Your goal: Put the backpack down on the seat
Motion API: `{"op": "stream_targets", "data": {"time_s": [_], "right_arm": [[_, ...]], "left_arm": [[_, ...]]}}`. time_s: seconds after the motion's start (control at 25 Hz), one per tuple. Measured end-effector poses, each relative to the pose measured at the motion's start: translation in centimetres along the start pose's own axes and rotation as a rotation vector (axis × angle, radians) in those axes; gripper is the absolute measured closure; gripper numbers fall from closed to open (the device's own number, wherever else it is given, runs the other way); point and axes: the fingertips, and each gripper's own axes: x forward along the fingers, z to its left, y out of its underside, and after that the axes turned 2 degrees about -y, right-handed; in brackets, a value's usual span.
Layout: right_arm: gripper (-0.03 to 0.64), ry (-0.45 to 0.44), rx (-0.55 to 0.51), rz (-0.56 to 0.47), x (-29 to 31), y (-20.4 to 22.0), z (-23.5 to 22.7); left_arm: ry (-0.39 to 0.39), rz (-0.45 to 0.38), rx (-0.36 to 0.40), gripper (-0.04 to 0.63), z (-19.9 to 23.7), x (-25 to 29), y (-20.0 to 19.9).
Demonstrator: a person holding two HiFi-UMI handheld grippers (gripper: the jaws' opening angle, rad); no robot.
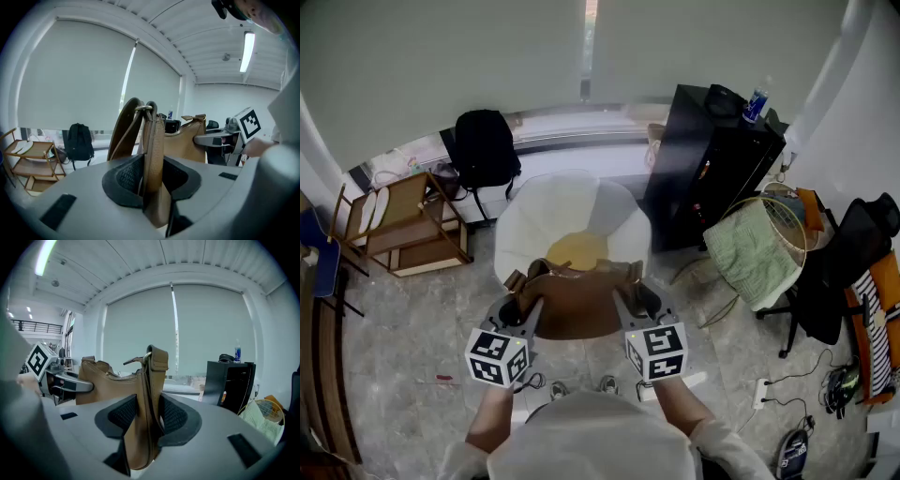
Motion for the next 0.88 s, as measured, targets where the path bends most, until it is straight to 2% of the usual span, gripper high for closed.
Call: {"op": "stream_targets", "data": {"time_s": [0.36,0.88], "right_arm": [[0.439,-0.026,0.030,-0.003,-1.1,0.6,-1.5],[0.439,-0.100,0.046,0.018,-2.5,2.8,-4.9]], "left_arm": [[-0.022,0.002,0.000,0.476,-1.7,0.6,-0.1],[-0.089,0.005,-0.042,0.477,-5.4,2.2,1.3]]}}
